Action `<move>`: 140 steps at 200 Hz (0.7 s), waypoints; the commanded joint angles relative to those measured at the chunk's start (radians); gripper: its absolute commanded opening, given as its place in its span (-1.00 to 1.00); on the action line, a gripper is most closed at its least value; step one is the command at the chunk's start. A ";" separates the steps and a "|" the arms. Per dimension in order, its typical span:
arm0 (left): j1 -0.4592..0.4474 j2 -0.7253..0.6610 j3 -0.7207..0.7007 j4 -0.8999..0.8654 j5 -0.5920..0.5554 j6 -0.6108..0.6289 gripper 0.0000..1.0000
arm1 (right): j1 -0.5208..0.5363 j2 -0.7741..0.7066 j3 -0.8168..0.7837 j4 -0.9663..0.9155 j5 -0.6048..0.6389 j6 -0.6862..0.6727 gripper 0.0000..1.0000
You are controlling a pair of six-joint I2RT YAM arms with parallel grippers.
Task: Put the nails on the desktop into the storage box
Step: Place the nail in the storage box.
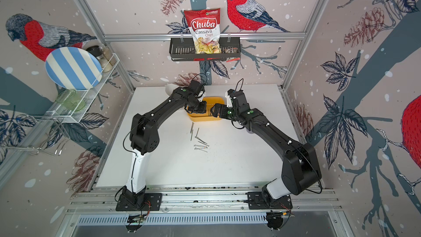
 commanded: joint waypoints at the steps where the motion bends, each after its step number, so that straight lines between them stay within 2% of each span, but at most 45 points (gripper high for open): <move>1: 0.003 -0.109 -0.166 0.039 -0.029 -0.004 -0.48 | 0.012 0.008 -0.006 0.035 0.016 0.015 1.00; 28: 0.000 -0.202 -0.358 0.100 -0.026 -0.025 -0.45 | 0.023 0.010 -0.028 0.042 0.017 0.008 1.00; 53: -0.011 -0.222 -0.445 0.135 -0.018 -0.038 -0.40 | 0.025 0.001 -0.061 0.047 0.022 0.004 1.00; 75: -0.022 -0.211 -0.453 0.147 -0.024 -0.041 -0.39 | 0.025 -0.005 -0.079 0.049 0.020 0.006 1.00; 140: -0.051 -0.108 -0.363 0.093 -0.052 -0.027 -0.39 | 0.023 -0.017 -0.096 0.043 0.023 -0.016 1.00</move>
